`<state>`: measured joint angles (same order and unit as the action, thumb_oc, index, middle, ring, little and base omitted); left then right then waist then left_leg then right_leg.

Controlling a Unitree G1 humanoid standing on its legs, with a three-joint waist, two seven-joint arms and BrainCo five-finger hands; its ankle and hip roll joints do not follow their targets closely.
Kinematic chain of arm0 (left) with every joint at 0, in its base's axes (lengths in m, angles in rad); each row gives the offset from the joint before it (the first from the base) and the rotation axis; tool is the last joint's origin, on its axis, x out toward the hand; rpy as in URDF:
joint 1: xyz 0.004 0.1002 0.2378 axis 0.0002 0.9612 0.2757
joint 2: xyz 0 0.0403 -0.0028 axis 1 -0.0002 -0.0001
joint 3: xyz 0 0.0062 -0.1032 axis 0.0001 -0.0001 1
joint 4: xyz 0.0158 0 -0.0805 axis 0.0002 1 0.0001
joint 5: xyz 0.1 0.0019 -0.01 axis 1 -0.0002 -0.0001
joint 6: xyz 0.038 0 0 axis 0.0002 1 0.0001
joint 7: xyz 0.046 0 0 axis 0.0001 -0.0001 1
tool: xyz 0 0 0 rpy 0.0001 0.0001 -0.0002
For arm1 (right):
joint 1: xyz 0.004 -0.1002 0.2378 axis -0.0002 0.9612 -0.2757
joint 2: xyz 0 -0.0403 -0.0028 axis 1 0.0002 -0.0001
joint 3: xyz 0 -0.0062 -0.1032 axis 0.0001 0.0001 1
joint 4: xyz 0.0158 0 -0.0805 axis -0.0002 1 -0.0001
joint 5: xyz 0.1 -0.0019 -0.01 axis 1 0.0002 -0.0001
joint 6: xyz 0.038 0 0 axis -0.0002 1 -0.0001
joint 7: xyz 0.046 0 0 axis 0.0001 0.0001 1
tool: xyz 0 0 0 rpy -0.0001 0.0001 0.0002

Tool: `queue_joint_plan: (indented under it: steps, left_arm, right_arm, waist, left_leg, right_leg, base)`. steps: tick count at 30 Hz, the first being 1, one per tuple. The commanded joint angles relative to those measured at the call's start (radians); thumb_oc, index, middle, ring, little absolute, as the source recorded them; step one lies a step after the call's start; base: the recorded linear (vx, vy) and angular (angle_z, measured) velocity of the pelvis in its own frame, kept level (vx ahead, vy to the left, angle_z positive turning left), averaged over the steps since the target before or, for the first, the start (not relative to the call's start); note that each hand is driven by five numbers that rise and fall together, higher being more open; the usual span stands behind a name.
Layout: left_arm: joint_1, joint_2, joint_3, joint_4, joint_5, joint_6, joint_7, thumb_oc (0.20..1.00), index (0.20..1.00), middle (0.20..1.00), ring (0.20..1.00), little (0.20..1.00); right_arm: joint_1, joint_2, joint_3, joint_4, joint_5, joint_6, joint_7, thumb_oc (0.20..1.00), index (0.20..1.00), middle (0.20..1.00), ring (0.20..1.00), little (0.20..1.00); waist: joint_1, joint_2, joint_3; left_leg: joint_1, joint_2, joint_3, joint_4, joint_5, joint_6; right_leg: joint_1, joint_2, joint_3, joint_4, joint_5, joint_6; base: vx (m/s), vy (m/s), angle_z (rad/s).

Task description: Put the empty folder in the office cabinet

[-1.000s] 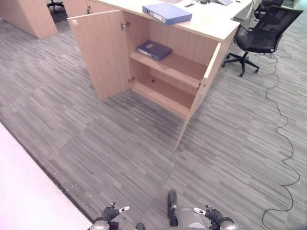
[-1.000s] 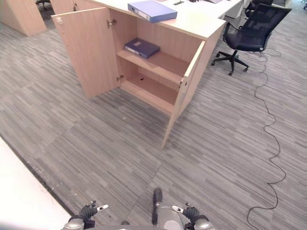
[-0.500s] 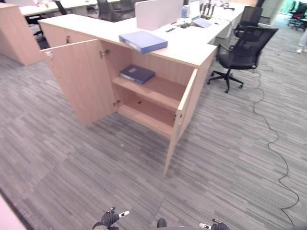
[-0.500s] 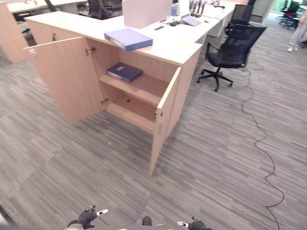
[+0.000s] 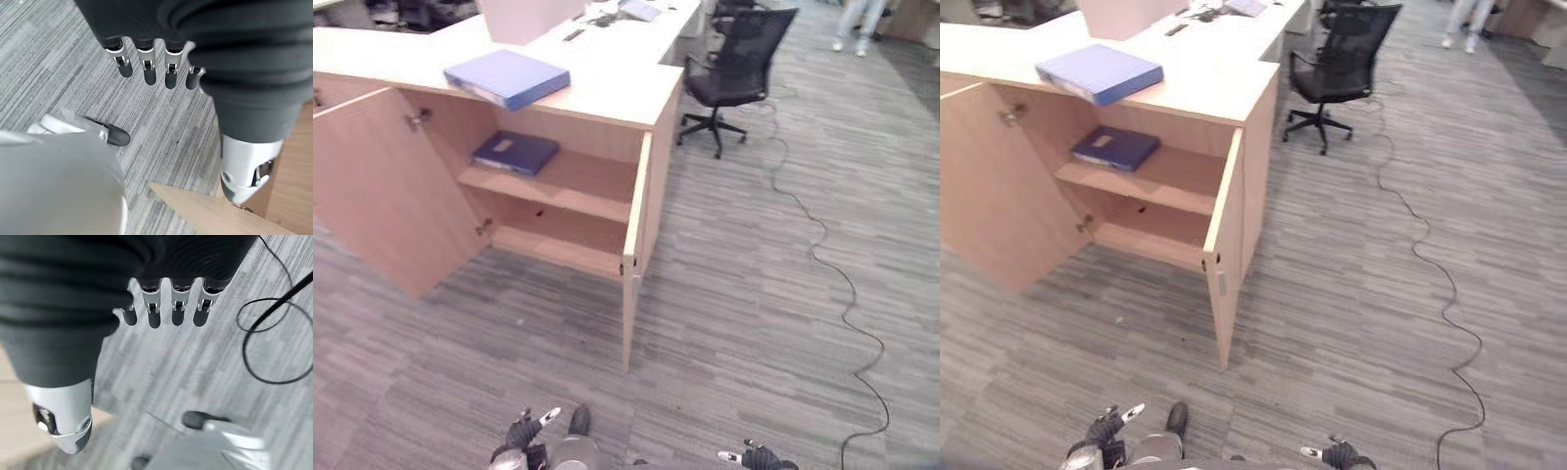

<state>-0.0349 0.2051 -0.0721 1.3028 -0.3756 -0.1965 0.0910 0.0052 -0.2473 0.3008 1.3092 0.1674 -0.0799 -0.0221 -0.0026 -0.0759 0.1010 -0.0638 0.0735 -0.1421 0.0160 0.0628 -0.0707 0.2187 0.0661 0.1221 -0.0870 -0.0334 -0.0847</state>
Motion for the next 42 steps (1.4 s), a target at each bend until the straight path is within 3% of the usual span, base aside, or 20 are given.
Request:
queue_joint_plan:
  steps: [1, 12, 15, 18, 20, 21, 22, 24, 26, 31, 32, 33, 34, 35, 36, 41, 42]
  left_arm:
    - [-0.006, 0.023, -0.006, 0.0, 0.006, -0.024, 0.003, 1.0, 1.0, 1.0, 1.0, 1.0]
    - [-0.002, 0.025, -0.016, -0.018, 0.04, -0.028, 0.003, 1.0, 1.0, 1.0, 1.0, 1.0]
    - [-0.012, 0.026, -0.075, -0.033, 0.113, -0.028, -0.003, 1.0, 1.0, 1.0, 1.0, 1.0]
    - [-0.023, 0.038, -0.117, -0.06, 0.167, -0.033, -0.001, 1.0, 1.0, 1.0, 1.0, 1.0]
    - [-0.031, 0.03, -0.149, -0.05, 0.183, -0.026, 0.008, 1.0, 1.0, 1.0, 1.0, 1.0]
    - [-0.026, 0.023, -0.151, -0.063, 0.18, -0.029, 0.012, 1.0, 1.0, 1.0, 1.0, 1.0]
    - [-0.026, 0.023, -0.151, -0.063, 0.18, -0.029, 0.012, 1.0, 1.0, 1.0, 1.0, 1.0]
    - [-0.02, 0.018, -0.142, -0.06, 0.165, -0.026, 0.003, 1.0, 1.0, 1.0, 1.0, 1.0]
    - [-0.004, 0.018, -0.135, -0.054, 0.183, -0.01, -0.017, 1.0, 1.0, 1.0, 1.0, 1.0]
    - [0.015, 0.017, -0.119, -0.039, 0.185, -0.001, -0.034, 1.0, 1.0, 1.0, 1.0, 1.0]
    - [0.021, 0.022, -0.111, -0.029, 0.19, 0.001, -0.037, 1.0, 1.0, 1.0, 1.0, 1.0]
    - [0.026, 0.026, -0.105, -0.029, 0.188, -0.004, -0.033, 1.0, 1.0, 1.0, 1.0, 1.0]
    - [0.026, 0.026, -0.105, -0.029, 0.188, -0.004, -0.033, 1.0, 1.0, 1.0, 1.0, 1.0]
    - [0.028, 0.023, -0.1, -0.033, 0.185, -0.006, -0.032, 1.0, 1.0, 1.0, 1.0, 1.0]
    - [0.028, 0.024, -0.096, -0.034, 0.177, -0.007, -0.03, 1.0, 1.0, 1.0, 1.0, 1.0]
    - [0.029, 0.017, -0.086, -0.045, 0.15, -0.008, -0.031, 1.0, 1.0, 1.0, 1.0, 1.0]
    - [0.027, 0.015, -0.085, -0.044, 0.143, -0.01, -0.032, 1.0, 1.0, 1.0, 1.0, 1.0]
  right_arm:
    - [0.003, -0.002, -0.034, 0.024, 0.006, -0.009, -0.006, 1.0, 1.0, 1.0, 1.0, 1.0]
    - [0.0, 0.007, -0.044, 0.029, -0.008, 0.003, 0.009, 1.0, 1.0, 1.0, 1.0, 1.0]
    - [-0.021, -0.014, -0.07, 0.019, -0.003, 0.009, 0.005, 1.0, 1.0, 1.0, 1.0, 1.0]
    - [-0.03, -0.023, -0.07, 0.002, -0.008, 0.008, 0.001, 1.0, 1.0, 1.0, 1.0, 1.0]
    - [-0.115, 0.024, -0.044, 0.029, -0.009, 0.02, -0.047, 1.0, 1.0, 1.0, 1.0, 1.0]
    - [-0.1, 0.012, -0.053, 0.024, -0.013, 0.015, -0.024, 1.0, 1.0, 1.0, 1.0, 1.0]
    - [-0.099, 0.011, -0.053, 0.023, -0.013, 0.015, -0.024, 1.0, 1.0, 1.0, 1.0, 1.0]
    - [-0.106, 0.006, -0.063, 0.016, -0.022, 0.014, -0.033, 1.0, 1.0, 1.0, 1.0, 1.0]
    - [-0.124, 0.014, -0.049, 0.01, -0.017, 0.009, -0.037, 1.0, 1.0, 1.0, 1.0, 1.0]
    - [-0.118, 0.021, -0.054, 0.015, -0.003, 0.003, -0.035, 1.0, 1.0, 1.0, 1.0, 1.0]
    - [-0.104, 0.026, -0.054, 0.018, 0.003, -0.003, -0.033, 1.0, 1.0, 1.0, 1.0, 1.0]
    - [-0.094, 0.025, -0.051, 0.024, 0.007, -0.003, -0.04, 1.0, 1.0, 1.0, 1.0, 1.0]
    - [-0.093, 0.025, -0.051, 0.024, 0.007, -0.003, -0.041, 1.0, 1.0, 1.0, 1.0, 1.0]
    - [-0.091, 0.024, -0.044, 0.033, 0.008, -0.004, -0.049, 1.0, 1.0, 1.0, 1.0, 1.0]
    - [-0.092, 0.026, -0.039, 0.038, 0.007, -0.004, -0.052, 1.0, 1.0, 1.0, 1.0, 1.0]
    - [-0.089, 0.019, -0.027, 0.041, -0.002, -0.004, -0.06, 1.0, 1.0, 1.0, 1.0, 1.0]
    - [-0.09, 0.013, -0.027, 0.039, 0.003, -0.005, -0.06, 1.0, 1.0, 1.0, 1.0, 1.0]
  waist:
    - [0.021, -0.003, -0.032]
    - [0.022, 0.002, -0.056]
    - [0.008, 0.023, -0.058]
    - [-0.007, 0.045, -0.051]
    - [0.008, 0.057, -0.051]
    - [0.029, 0.087, -0.045]
    - [0.028, 0.087, -0.045]
    - [0.045, 0.11, -0.028]
    - [0.057, 0.109, 0.003]
    - [0.078, 0.093, -0.003]
    - [0.079, 0.071, -0.021]
    - [0.091, 0.05, -0.035]
    - [0.092, 0.05, -0.036]
    - [0.112, 0.04, -0.05]
    - [0.118, 0.034, -0.049]
    - [0.136, 0.036, 0.001]
    - [0.144, 0.04, 0.018]
  left_leg:
    - [0.026, -0.001, 0.013, 0.014, -0.039, 0.02]
    - [0.072, -0.065, 0.069, 0.006, -0.113, 0.076]
    - [0.061, -0.11, 0.107, 0.031, -0.146, 0.11]
    - [0.06, -0.133, 0.128, 0.018, -0.151, 0.131]
    - [0.064, -0.14, 0.133, 0.008, -0.153, 0.137]
    - [0.073, -0.152, 0.148, -0.018, -0.149, 0.144]
    - [0.074, -0.152, 0.147, -0.019, -0.148, 0.144]
    - [0.076, -0.157, 0.179, -0.028, -0.141, 0.146]
    - [0.084, -0.163, 0.247, 0.001, -0.148, 0.177]
    - [0.092, -0.176, 0.298, 0.01, -0.163, 0.181]
    - [0.068, -0.184, 0.329, 0.022, -0.155, 0.178]
    - [0.013, -0.174, 0.367, 0.044, -0.13, 0.16]
    - [0.013, -0.173, 0.368, 0.045, -0.131, 0.159]
    - [-0.044, -0.159, 0.407, 0.052, -0.105, 0.142]
    - [-0.072, -0.146, 0.415, 0.066, -0.088, 0.132]
    - [-0.171, -0.081, 0.405, 0.181, -0.034, 0.08]
    - [-0.203, -0.077, 0.362, 0.23, -0.014, 0.066]
  right_leg:
    - [-0.082, -0.087, -0.097, 0.087, -0.06, 0.096]
    - [-0.09, -0.176, -0.07, 0.107, -0.046, 0.176]
    - [-0.139, -0.231, -0.04, 0.13, -0.019, 0.22]
    - [-0.194, -0.255, -0.011, 0.148, 0.01, 0.235]
    - [-0.204, -0.266, -0.028, 0.153, 0.016, 0.233]
    - [-0.244, -0.299, -0.153, 0.194, 0.03, 0.219]
    - [-0.243, -0.299, -0.154, 0.194, 0.03, 0.219]
    - [-0.263, -0.344, -0.368, 0.278, 0.014, 0.189]
    - [-0.263, -0.33, -0.457, 0.487, -0.05, 0.179]
    - [-0.2, -0.329, -0.521, 0.58, -0.097, 0.19]
    - [-0.159, -0.278, -0.49, 0.528, -0.108, 0.2]
    - [-0.091, -0.222, -0.462, 0.385, -0.157, 0.183]
    - [-0.09, -0.221, -0.461, 0.381, -0.156, 0.182]
    - [-0.05, -0.177, -0.452, 0.23, -0.178, 0.162]
    - [-0.044, -0.151, -0.436, 0.188, -0.18, 0.15]
    - [-0.042, -0.101, -0.408, 0.126, -0.162, 0.106]
    - [-0.048, -0.091, -0.402, 0.128, -0.16, 0.094]
  base:
    - [0.13, 0.144, -0.04]
    - [0.06, 0.153, -0.17]
    - [-0.03, 0.311, -0.23]
    - [-0.07, 0.323, -0.32]
    - [-0.07, 0.273, -0.4]
    - [-0.06, 0.188, -0.64]
    - [-0.11, 0.282, -0.67]
    - [-0.14, 0.228, -0.88]
    - [-0.17, 0.212, -0.68]
    - [-0.05, 0.05, -0.54]
    - [-0.13, -0.106, -0.29]
    - [-0.13, -0.109, -0.25]
    - [-0.23, -0.186, -0.45]
    - [-0.23, -0.157, -0.7]
    - [-0.23, -0.156, -0.76]
    - [-0.26, -0.13, -0.27]
    - [-0.23, -0.049, -0.21]
